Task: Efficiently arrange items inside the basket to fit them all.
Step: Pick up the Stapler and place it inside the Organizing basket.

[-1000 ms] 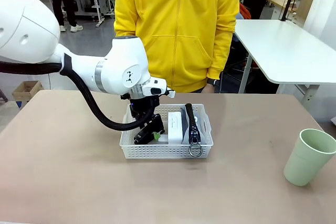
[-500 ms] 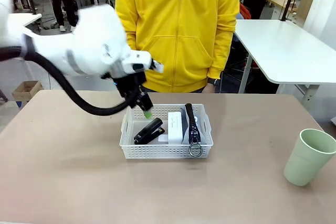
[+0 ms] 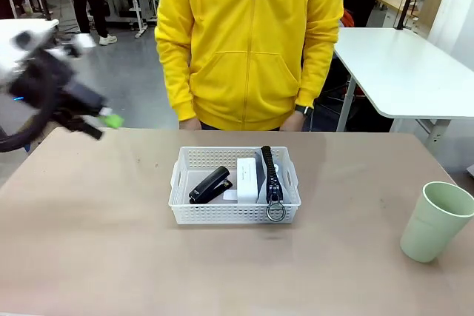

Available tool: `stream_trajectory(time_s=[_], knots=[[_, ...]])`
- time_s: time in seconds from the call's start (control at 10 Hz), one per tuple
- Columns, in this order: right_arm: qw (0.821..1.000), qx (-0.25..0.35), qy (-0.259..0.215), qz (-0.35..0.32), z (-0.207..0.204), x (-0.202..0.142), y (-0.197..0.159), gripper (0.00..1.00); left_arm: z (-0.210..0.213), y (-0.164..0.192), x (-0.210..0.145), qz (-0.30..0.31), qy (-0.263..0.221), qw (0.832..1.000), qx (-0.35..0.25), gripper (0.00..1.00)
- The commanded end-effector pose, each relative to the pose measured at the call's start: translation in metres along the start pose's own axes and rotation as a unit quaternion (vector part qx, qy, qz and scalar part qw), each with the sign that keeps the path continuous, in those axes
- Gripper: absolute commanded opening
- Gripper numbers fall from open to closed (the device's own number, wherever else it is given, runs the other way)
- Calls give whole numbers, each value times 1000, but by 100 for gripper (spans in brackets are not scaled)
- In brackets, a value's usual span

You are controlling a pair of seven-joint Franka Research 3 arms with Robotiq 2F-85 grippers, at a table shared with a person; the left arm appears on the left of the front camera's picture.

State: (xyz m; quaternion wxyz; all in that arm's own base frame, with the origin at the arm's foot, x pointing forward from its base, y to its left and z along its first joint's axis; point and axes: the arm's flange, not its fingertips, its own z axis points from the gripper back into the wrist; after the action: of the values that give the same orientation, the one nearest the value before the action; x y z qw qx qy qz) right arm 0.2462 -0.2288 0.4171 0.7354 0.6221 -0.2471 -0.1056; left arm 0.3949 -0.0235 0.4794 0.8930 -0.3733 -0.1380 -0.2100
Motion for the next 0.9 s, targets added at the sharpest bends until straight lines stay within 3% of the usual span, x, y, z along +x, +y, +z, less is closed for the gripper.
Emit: stream_trajectory(time_s=[0.0,0.1,0.2,0.3,0.4,0.5,0.6,0.7,0.8], knots=[[1000,9,-5,0,-1,1,3,100,35,66,-34,40,-43,991,-123,100],[1000,9,-5,0,-1,1,3,100,54,109,-58,84,-80,978,-175,100],[1000,9,-5,0,-1,1,3,100,65,136,-77,73,-93,965,-234,100],[1000,9,-5,0,-1,1,3,100,75,169,-102,106,-130,950,-263,100],[1000,9,-5,0,-1,1,3,100,79,196,-118,84,-138,933,-321,100],[1000,9,-5,0,-1,1,3,100,76,219,-129,99,-160,925,-329,100],[1000,9,-5,0,-1,1,3,100,68,234,-129,86,-134,923,-350,100],[1000,9,-5,0,-1,1,3,100,75,192,-146,107,-155,934,-302,100],[1000,9,-5,0,-1,1,3,100,75,192,-146,107,-155,934,-302,100]])
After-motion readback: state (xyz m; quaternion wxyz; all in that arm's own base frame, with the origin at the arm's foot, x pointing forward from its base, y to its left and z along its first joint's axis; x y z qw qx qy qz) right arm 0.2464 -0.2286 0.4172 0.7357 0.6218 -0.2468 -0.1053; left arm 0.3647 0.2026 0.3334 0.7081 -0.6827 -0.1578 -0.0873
